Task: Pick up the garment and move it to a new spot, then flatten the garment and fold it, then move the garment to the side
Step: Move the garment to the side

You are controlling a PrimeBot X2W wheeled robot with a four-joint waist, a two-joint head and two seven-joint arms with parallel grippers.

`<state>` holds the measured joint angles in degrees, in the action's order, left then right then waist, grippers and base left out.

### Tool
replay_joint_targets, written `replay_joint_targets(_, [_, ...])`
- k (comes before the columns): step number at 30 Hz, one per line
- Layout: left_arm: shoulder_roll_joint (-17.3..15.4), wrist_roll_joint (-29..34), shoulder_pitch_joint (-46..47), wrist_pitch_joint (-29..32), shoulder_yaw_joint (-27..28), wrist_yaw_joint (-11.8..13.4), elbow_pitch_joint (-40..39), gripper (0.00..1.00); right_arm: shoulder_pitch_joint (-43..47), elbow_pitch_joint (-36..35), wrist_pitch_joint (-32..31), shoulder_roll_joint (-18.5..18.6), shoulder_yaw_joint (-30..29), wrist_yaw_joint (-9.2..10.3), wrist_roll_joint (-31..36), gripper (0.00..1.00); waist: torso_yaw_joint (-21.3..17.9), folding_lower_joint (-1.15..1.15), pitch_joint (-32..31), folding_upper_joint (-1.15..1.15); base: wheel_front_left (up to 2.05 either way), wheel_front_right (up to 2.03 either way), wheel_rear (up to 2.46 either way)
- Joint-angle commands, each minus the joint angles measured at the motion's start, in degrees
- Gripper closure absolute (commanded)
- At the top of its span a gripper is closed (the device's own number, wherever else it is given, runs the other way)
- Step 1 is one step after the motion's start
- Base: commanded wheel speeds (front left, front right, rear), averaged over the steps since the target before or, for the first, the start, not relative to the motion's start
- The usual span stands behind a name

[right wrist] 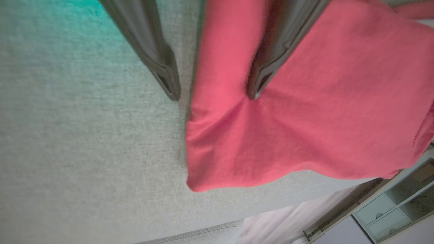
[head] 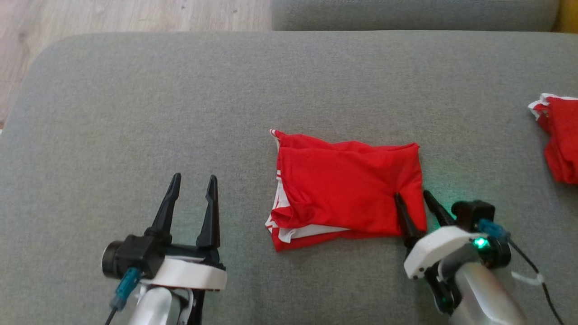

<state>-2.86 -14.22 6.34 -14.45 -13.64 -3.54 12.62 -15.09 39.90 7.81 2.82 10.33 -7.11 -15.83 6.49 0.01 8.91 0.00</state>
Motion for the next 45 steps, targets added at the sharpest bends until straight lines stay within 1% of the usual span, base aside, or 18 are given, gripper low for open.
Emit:
replay_joint_targets(1, [-0.02, -0.39, 2.80, -0.55, 1.15, 0.08, -1.65, 0.00, -2.56, 0.53, -0.44, 0.06, 2.02, -0.37, 0.05, 0.00, 0.35, -0.01, 0.29, 0.00, 0.00, 0.00, 0.00])
replay_joint_targets(4, [-0.02, -0.50, 3.02, -0.55, 0.82, 0.21, -1.59, 0.00, -4.14, 4.24, -0.35, 0.06, 3.77, -0.37, 0.05, 0.00, 0.75, -0.01, 0.58, 0.00, 0.00, 0.00, 0.00])
replay_joint_targets(5, [-0.02, -0.53, 3.05, -0.55, 0.74, 0.26, -1.57, 0.00, -4.58, 5.12, -0.15, 0.06, 4.50, -0.37, 0.04, 0.08, 0.81, -0.01, 0.62, 0.00, 0.00, 0.00, 0.00])
replay_joint_targets(6, [-0.02, -0.54, 3.08, -0.55, 0.73, 0.31, -1.56, 0.00, -5.02, 5.81, 0.33, 0.06, 5.05, -0.37, 0.13, 1.00, 0.81, -0.01, 0.66, 0.00, 0.00, 0.00, 0.00])
replay_joint_targets(10, [-0.02, -0.11, 3.18, -0.55, 0.90, 0.39, -1.71, 0.00, -6.92, 7.46, 3.17, 0.06, 5.34, -0.37, 1.89, 1.00, 0.04, -0.01, 0.41, 0.00, 0.00, 0.00, 0.00])
replay_joint_targets(13, [-0.02, 0.12, 3.05, -0.55, 0.83, 0.31, -2.06, 0.00, -8.32, 7.42, 5.21, 0.06, 4.12, -0.37, 6.29, 1.00, -1.31, -0.01, -0.12, 0.00, 0.00, 0.00, 0.00])
replay_joint_targets(18, [-0.02, 0.65, 3.07, -0.55, 0.31, 0.33, -3.36, 0.00, -9.56, 2.96, 6.74, 0.14, 1.97, -0.37, 15.19, 1.00, -4.62, -0.01, -0.45, 0.00, 0.00, 0.00, 0.00])
replay_joint_targets(21, [-0.02, 1.60, 3.75, -0.55, -0.77, 0.17, -4.11, 0.00, -10.32, -0.87, 6.95, 1.28, 1.09, -0.37, 18.34, 1.00, -7.15, -0.01, -0.02, 0.00, 0.00, 0.00, 0.00])
replay_joint_targets(23, [-0.02, 2.41, 4.54, -0.55, -2.15, -0.01, -4.60, 0.00, -11.07, -3.12, 6.97, 2.92, 0.64, -0.37, 19.37, 1.00, -8.87, -0.01, 0.46, 0.00, 0.00, 0.00, 0.00])
replay_joint_targets(27, [-0.02, 1.37, 6.63, -0.55, -3.85, 0.64, -6.01, 0.00, -13.35, -5.86, 5.09, 7.13, 0.25, -0.37, 19.66, 1.00, -12.26, -0.01, 1.96, 0.00, 0.00, 0.00, 0.00])
replay_joint_targets(28, [-0.02, 1.37, 6.63, -0.55, -3.85, 0.64, -6.01, 0.00, -13.35, -5.86, 5.09, 7.13, 0.25, -0.37, 19.66, 1.00, -12.26, -0.01, 1.96, 0.00, 0.00, 0.00, 0.00])
replay_joint_targets(33, [-0.02, 1.43, 9.04, -0.55, -5.22, 0.68, -6.57, 0.00, -16.79, -7.51, 2.11, 13.37, -1.65, -0.37, 18.47, 1.00, -15.06, -0.01, 4.39, 0.00, 0.00, 0.00, 0.00])
replay_joint_targets(39, [-0.02, 1.92, 10.68, -0.55, -5.76, 0.11, -6.76, 0.00, -20.71, -5.65, 0.18, 19.52, -5.29, -0.37, 17.39, 1.00, -16.04, -0.01, 6.92, 0.00, 0.00, 0.00, 0.00])
replay_joint_targets(45, [-0.02, 1.09, 11.49, -0.55, -6.19, -0.60, -6.72, 0.00, -23.72, -0.78, -1.48, 24.91, -9.20, -0.37, 18.13, 1.00, -15.08, -0.01, 8.87, 0.00, 0.00, 0.00, 0.00])
